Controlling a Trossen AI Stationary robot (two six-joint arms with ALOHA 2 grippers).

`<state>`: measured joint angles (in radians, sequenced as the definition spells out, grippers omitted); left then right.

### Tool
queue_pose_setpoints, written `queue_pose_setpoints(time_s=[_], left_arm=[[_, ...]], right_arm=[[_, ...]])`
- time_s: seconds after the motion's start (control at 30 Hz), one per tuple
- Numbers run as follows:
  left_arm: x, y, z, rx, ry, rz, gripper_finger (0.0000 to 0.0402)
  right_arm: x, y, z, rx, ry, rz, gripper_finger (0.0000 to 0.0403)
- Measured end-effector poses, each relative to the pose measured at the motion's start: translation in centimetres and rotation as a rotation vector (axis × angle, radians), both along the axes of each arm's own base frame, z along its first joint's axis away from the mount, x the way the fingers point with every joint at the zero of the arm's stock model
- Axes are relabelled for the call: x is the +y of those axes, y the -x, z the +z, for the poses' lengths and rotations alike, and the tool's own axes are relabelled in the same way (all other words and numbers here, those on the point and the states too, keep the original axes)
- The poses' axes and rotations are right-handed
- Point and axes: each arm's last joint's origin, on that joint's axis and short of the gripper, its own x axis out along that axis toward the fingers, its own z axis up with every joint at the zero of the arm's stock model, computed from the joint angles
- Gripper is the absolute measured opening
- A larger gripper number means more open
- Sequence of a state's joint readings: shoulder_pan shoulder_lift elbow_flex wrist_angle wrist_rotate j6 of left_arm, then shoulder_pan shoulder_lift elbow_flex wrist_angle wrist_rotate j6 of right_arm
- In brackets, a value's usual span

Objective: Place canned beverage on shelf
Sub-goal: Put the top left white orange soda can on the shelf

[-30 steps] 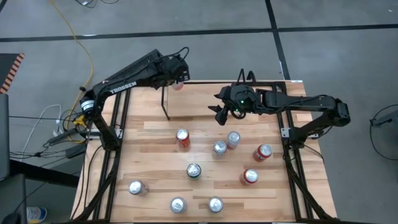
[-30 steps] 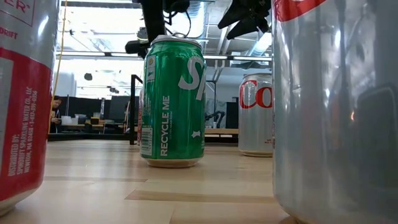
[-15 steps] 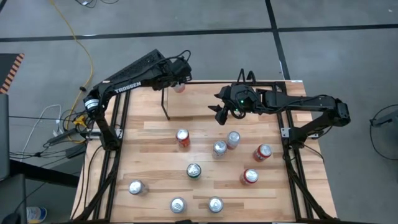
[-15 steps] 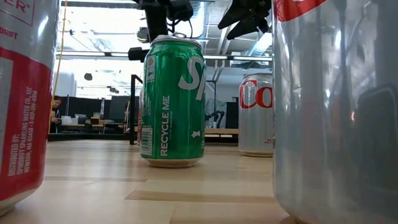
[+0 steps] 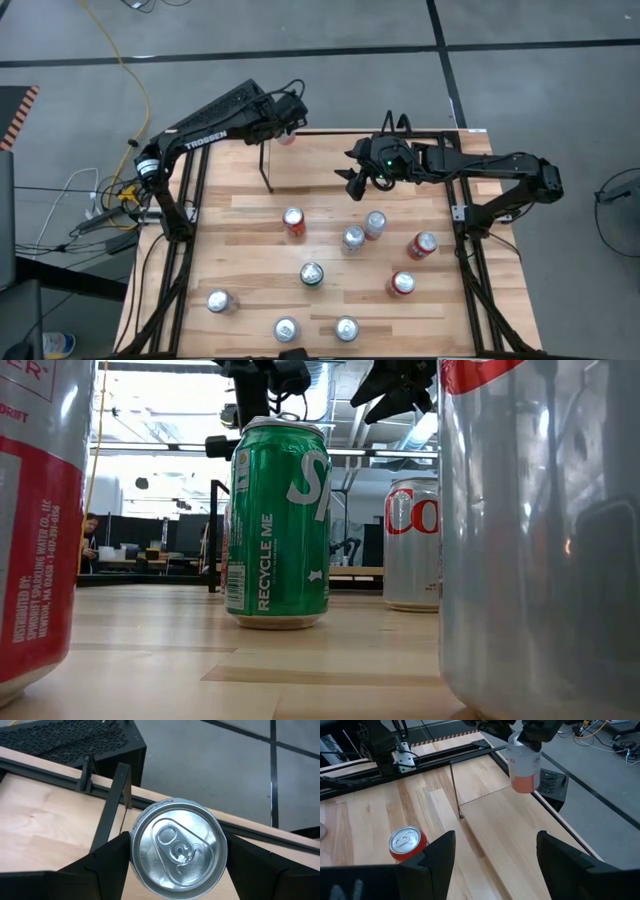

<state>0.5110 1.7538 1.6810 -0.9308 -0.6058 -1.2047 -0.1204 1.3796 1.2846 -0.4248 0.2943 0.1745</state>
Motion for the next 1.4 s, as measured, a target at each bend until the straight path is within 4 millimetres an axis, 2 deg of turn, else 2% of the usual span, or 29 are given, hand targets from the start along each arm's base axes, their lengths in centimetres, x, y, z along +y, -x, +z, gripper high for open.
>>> queue_pose_setpoints(time_s=[0.53,1.4], left_arm=[[0.7,-1.6,-2.9,0.037,0.077,-0.020,0.0267],[1.4,-1.1,-3.0,0.076,0.061,-0.012,0.0267]], right_arm=[[0.0,0.0,-0.1,0.008,-0.001,0.000,0.0258],[0.0,0.0,-0.1,0.009,0.001,0.001,0.0258]])
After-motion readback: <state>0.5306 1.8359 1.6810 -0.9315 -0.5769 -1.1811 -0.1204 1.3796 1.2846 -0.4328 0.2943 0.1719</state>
